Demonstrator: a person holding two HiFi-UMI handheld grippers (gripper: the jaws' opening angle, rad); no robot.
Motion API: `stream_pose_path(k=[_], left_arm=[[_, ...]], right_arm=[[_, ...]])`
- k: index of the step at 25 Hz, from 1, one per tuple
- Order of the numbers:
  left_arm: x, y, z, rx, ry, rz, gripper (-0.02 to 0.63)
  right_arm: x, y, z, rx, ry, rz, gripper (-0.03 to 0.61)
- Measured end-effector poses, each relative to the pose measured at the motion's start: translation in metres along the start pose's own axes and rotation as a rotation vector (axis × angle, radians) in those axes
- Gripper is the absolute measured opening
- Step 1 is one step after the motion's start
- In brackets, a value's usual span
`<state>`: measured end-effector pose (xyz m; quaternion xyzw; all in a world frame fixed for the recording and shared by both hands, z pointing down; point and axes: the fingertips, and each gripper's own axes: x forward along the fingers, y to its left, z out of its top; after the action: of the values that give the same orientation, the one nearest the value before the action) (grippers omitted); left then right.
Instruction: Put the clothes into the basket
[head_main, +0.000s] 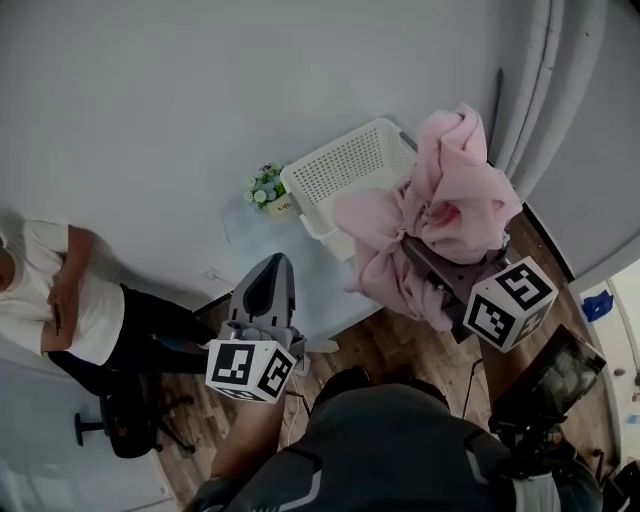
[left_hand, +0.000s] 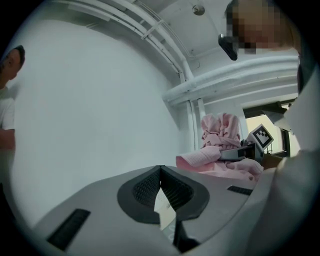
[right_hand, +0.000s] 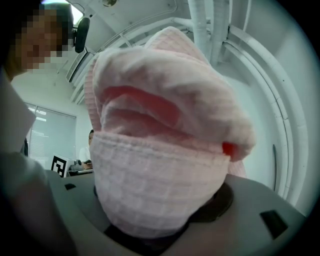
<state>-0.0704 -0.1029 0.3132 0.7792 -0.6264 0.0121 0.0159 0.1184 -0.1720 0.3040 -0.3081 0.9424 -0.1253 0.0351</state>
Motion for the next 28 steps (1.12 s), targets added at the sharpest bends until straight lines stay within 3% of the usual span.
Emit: stream_pose_path(k=[14,22,28], left_arm=[[0.074,0.058,-0.009,-0.023,0.016,0.024,0.011],[0.110,0.112,-0.023,-0.070,0.026,0.047,0.011],[0.135,0.124,-0.030,-0.083,0.052,0.053,0.011]], right_arm=[[0.082,-0.069,0.031,-0.022,0.029,-0.032,0.327],[0.155,-0.096,0.029,-0.044,0.098,-0.045,0.327],[0.187,-0.126,0.026,-0.043,0.162,-0.069,0.327]])
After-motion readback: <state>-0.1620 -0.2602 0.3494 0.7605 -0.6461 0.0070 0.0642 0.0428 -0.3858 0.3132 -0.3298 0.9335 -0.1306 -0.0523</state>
